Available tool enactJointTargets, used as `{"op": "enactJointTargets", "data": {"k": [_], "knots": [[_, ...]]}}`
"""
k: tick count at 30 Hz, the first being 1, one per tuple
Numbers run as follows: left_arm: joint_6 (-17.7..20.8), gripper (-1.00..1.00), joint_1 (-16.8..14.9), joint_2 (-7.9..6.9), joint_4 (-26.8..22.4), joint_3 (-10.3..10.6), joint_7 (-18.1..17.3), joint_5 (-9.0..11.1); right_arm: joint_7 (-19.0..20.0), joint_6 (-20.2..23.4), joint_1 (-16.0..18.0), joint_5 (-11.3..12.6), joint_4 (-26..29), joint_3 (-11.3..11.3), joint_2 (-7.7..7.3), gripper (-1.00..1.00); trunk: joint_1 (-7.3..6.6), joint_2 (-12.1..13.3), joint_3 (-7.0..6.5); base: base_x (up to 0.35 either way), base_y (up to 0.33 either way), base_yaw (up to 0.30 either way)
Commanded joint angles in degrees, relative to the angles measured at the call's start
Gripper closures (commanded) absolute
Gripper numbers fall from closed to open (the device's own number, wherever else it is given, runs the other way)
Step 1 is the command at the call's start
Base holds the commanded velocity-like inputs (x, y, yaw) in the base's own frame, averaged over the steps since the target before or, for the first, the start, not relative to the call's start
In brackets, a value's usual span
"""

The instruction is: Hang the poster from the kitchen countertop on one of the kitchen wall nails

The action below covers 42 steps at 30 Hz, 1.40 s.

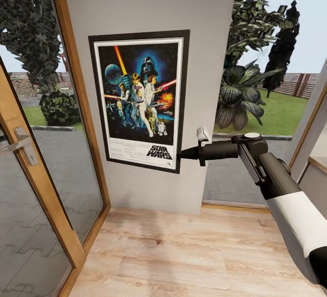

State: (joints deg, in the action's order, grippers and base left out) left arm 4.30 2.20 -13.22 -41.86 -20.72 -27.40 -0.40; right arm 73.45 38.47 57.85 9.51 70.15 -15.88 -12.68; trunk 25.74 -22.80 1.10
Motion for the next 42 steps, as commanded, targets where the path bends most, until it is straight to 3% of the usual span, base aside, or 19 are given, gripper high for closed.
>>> {"op": "enactJointTargets", "data": {"k": [1, 21, 30, 42], "knots": [[0.45, -1.00, 0.00, 0.04, -0.15, -0.20, -0.36, -0.04, 0.02, 0.64, 0.07, 0.51, -0.01, -0.12, -0.06, 1.00, 0.04, -0.12, 0.12, 0.000, 0.000, 0.000], [0.44, -1.00, 0.00, 0.04, -0.15, -0.20, -0.36, -0.04, 0.07, 0.68, 0.43, 0.51, -0.10, -0.12, 0.15, 1.00, 0.04, -0.12, 0.12, 0.000, 0.000, 0.000], [0.44, -1.00, 0.00, 0.04, -0.15, -0.20, -0.33, -0.04, 0.11, 0.80, 3.37, 0.51, -0.83, -0.12, 1.00, 1.00, 0.04, -0.12, 0.12, 0.000, 0.000, 0.000], [0.36, -1.00, 0.00, 0.04, -0.15, -0.20, -0.37, -0.04, 0.11, 0.82, 4.18, 0.51, -1.49, -0.12, 1.25, 1.00, 0.04, -0.12, 0.12, 0.000, 0.000, 0.000]]}}
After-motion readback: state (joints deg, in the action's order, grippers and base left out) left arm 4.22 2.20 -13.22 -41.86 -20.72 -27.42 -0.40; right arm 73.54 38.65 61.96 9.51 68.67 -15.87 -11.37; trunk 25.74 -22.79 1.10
